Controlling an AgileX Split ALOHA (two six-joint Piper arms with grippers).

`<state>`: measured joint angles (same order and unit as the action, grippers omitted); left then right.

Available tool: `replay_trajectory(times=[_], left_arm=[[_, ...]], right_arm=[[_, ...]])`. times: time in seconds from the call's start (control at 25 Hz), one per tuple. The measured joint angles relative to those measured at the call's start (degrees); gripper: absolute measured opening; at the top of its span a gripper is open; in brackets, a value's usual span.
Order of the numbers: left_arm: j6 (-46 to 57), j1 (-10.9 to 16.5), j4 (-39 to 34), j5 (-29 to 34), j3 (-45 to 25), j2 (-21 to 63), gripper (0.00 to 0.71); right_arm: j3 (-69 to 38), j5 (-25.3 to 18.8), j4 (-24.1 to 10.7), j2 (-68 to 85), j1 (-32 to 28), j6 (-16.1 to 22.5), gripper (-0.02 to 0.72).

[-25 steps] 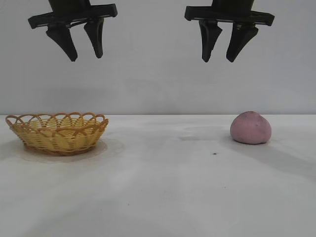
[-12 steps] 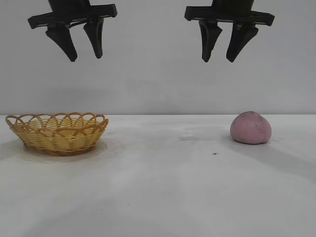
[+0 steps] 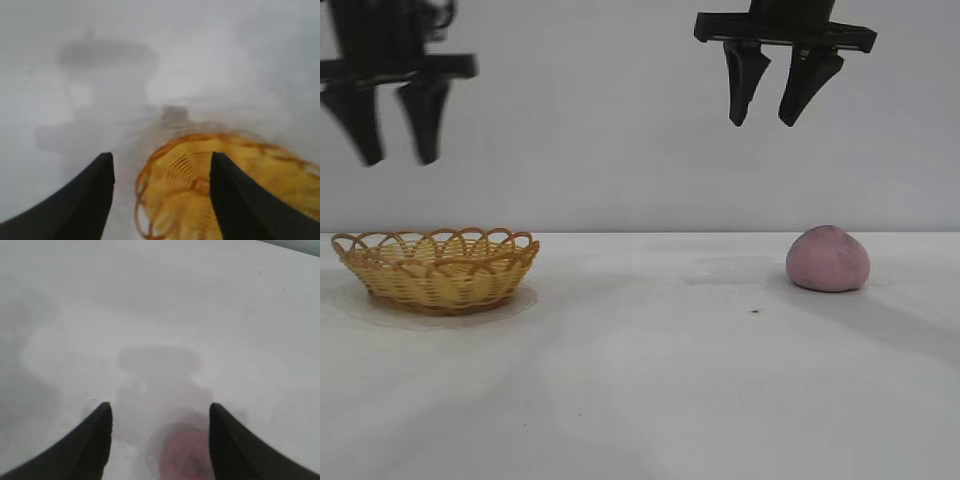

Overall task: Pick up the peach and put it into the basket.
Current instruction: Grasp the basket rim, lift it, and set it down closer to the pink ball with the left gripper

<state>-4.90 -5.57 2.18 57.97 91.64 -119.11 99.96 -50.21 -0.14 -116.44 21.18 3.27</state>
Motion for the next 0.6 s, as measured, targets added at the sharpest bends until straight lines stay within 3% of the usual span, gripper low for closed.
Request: replay_trajectory(times=[0.24,0.36,0.48,0.52,0.6], left_arm=[[-1.45,0.00,4.12,-2.27,0.00,-2.80,0.409],[-1.58,0.00,5.22,-2.59,0.00,-4.55,0.279],[-2.00,0.00,6.92,-3.16,0.00,-5.89,0.103],[-2.57,0.00,8.05,-3.42,0.00,-5.88,0.067],[-3.09,0.00,11.77,-4.75,0.00,-5.62,0.067]], right_arm=[[0.00,-0.22,0.10,0.00,0.00,0.07,0.403],[0.00,-0.32,0.20,0.00,0.00,0.07,0.403],[0.00,-0.32,0.20,0.00,0.00,0.07,0.403],[0.00,-0.32,0.20,0.00,0.00,0.07,0.403],[0.00,-0.32,0.20,0.00,0.00,0.07,0.403]])
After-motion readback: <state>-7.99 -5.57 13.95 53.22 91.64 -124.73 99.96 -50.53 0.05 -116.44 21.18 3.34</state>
